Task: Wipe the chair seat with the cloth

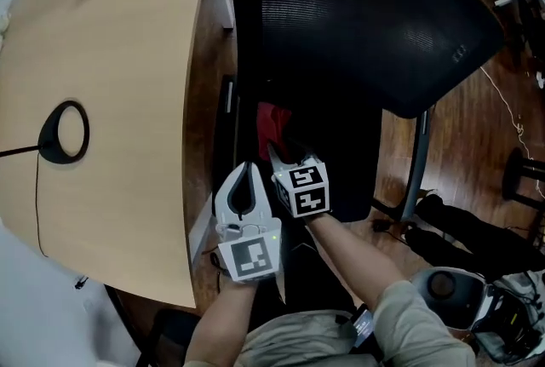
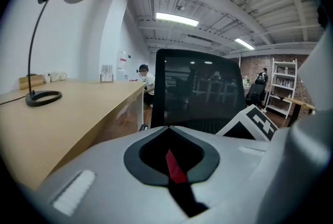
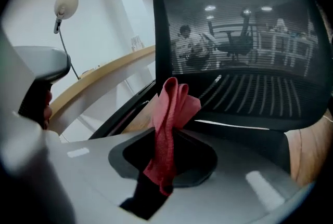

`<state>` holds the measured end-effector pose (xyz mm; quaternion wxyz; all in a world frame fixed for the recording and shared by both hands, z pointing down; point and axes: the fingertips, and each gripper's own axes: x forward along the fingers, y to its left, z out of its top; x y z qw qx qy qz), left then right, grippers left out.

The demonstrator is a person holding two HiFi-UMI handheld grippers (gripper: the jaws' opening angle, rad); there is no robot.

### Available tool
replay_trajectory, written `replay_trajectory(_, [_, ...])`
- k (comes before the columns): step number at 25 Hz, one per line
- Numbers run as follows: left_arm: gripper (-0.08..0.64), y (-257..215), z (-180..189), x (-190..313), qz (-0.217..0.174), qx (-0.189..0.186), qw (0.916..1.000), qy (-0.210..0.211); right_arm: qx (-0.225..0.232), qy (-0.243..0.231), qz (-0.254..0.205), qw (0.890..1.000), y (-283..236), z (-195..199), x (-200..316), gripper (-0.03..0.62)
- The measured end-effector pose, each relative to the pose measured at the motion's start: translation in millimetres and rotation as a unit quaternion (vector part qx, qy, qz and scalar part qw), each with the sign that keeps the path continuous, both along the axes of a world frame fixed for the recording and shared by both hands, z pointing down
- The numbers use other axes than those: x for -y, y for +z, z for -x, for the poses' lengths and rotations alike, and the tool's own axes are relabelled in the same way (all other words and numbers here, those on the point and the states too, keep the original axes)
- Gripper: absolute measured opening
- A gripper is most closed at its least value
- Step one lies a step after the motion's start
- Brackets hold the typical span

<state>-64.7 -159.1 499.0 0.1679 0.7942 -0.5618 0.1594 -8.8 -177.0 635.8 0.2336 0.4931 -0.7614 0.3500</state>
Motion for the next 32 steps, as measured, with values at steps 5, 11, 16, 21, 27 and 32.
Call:
replay_trajectory(5, [0.005,40,5,9,0.021,0.014,0.9997,0.006,-0.005,-0.009,0.017,1.0,45,15,15,0.081])
replay_trajectory(11, [0.005,60,4,13,0.033,0.015,0.9993,0.012,-0.014,-0.011,0.06,0.998,108,26,38,0.081])
replay_trajectory(16, [0.005,77,8,2,0.057,0.019,0.998,0.016,-0.015,-0.021,0.093,0.995,146,38,44,0.081])
replay_trajectory(21, [0.005,85,3,-3,0.069,0.02,0.9971,0.026,-0.025,-0.005,0.103,0.994,167,15,50,0.081])
replay_trajectory(27, [0.005,91,-27,-5,0.07,0.025,0.9955,0.059,-0.059,0.048,0.106,0.991,168,-74,40,0.081])
replay_trajectory(32, [0.005,94,-72,-12,0.073,0.022,0.9926,0.095,-0.103,0.12,0.118,0.98,168,-184,18,0.081])
